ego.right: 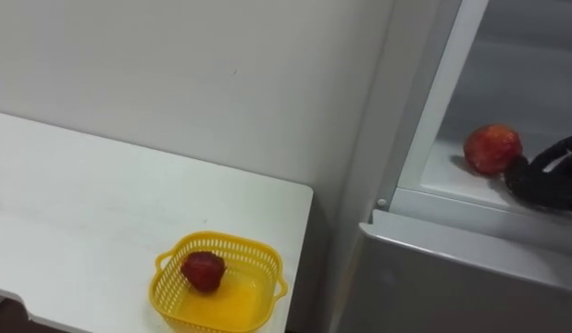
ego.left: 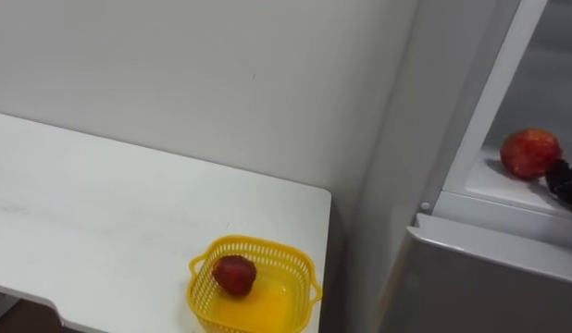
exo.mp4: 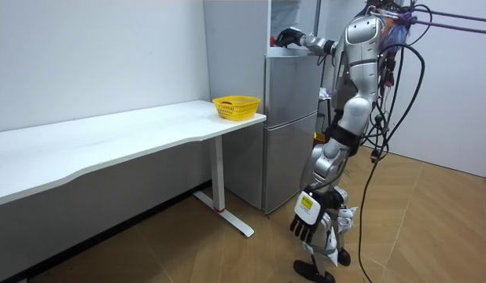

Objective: Retrieve from the upper fridge

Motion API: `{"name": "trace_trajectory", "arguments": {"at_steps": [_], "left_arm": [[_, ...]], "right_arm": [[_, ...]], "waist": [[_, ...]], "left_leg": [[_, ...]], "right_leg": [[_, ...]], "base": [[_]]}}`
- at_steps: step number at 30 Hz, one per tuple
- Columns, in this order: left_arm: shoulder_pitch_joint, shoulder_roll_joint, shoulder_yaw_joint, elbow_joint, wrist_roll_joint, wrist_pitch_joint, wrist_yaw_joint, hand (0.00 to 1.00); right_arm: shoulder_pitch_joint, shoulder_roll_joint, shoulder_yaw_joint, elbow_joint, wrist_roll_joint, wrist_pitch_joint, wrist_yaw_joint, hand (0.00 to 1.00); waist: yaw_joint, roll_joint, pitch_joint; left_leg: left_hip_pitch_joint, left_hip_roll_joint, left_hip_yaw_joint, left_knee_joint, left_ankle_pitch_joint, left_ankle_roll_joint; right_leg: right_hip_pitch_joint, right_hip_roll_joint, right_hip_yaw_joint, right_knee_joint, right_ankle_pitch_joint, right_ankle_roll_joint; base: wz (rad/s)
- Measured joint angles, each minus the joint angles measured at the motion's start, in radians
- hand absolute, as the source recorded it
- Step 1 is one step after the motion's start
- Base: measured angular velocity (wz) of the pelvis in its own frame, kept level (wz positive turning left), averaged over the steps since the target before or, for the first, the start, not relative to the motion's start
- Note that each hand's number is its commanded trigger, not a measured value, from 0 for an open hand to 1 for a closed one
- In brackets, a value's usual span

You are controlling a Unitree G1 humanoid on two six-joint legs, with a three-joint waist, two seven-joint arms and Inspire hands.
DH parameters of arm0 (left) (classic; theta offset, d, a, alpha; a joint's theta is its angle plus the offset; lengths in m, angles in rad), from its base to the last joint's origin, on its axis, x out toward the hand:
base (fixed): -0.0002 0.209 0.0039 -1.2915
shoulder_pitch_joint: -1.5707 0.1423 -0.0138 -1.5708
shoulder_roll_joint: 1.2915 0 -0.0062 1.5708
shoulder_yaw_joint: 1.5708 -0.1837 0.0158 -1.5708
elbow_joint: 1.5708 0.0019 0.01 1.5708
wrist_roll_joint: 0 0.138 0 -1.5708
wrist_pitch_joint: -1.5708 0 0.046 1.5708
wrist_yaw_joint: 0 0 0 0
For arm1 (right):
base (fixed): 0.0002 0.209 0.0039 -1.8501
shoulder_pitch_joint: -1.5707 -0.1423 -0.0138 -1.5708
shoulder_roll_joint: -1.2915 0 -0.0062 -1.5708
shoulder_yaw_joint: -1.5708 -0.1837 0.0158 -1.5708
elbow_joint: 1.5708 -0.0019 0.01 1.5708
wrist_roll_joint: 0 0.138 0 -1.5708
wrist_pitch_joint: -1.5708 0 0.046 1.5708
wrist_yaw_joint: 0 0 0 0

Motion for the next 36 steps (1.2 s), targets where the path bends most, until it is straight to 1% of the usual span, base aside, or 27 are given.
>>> {"name": "trace_trajectory", "arguments": {"at_steps": [9,13,18,22,27,31,36], "left_arm": [[-0.001,0.003,0.002,0.000,0.000,0.000,0.000,0.00],[-0.005,0.003,0.001,0.000,0.000,0.000,0.002,0.00],[-0.006,0.003,0.001,0.001,-0.002,-0.008,0.013,0.00],[-0.007,0.003,0.001,0.001,-0.002,-0.009,0.017,0.00],[-0.008,0.003,0.001,0.001,-0.003,-0.013,0.018,0.00],[-0.008,0.003,0.001,0.002,0.000,-0.021,0.018,0.00],[-0.009,0.003,-0.001,0.001,0.001,-0.022,0.015,0.00]], "right_arm": [[0.000,0.000,-0.001,0.001,0.000,0.000,0.008,0.00],[0.000,0.000,-0.002,0.004,0.000,-0.001,0.011,0.00],[0.000,0.000,-0.002,0.014,0.001,-0.012,0.011,0.00],[0.000,0.000,-0.002,0.017,0.001,-0.028,0.021,0.00],[0.000,0.000,-0.002,0.027,0.001,-0.042,0.024,0.00],[0.000,0.000,-0.002,0.027,0.016,-0.045,0.024,0.00],[-0.001,-0.001,0.007,0.013,0.021,-0.044,0.024,0.00]], "waist": [[-0.003,-0.001,-0.0005],[-0.004,-0.001,-0.0032],[-0.004,0.000,-0.0060],[-0.007,0.002,-0.0069],[-0.007,0.003,-0.0067],[-0.006,0.003,-0.0066],[0.000,0.001,-0.0060]], "left_leg": [[-0.006,0.000,0.000,0.007,0.000,0.000],[-0.006,0.000,0.000,0.008,0.000,0.000],[-0.004,-0.001,0.000,0.008,0.000,0.000],[-0.003,0.000,0.001,0.008,0.000,0.000],[-0.001,0.000,0.001,0.008,0.000,0.000],[-0.003,0.000,0.001,0.008,0.000,0.000],[-0.005,0.000,0.004,0.006,0.001,0.000]], "right_leg": [[-0.001,0.001,-0.001,0.000,0.000,0.000],[-0.002,0.001,0.000,0.000,0.000,0.000],[0.001,0.001,0.000,0.000,0.000,0.000],[0.001,0.001,0.002,0.000,0.000,0.000],[0.001,0.001,0.009,0.002,0.000,-0.001],[-0.001,0.001,0.014,0.003,0.000,-0.001],[-0.009,0.001,0.014,0.005,0.000,-0.001]], "base": [[0.00],[0.00],[0.00],[0.00],[0.00],[0.00],[-0.02]]}}
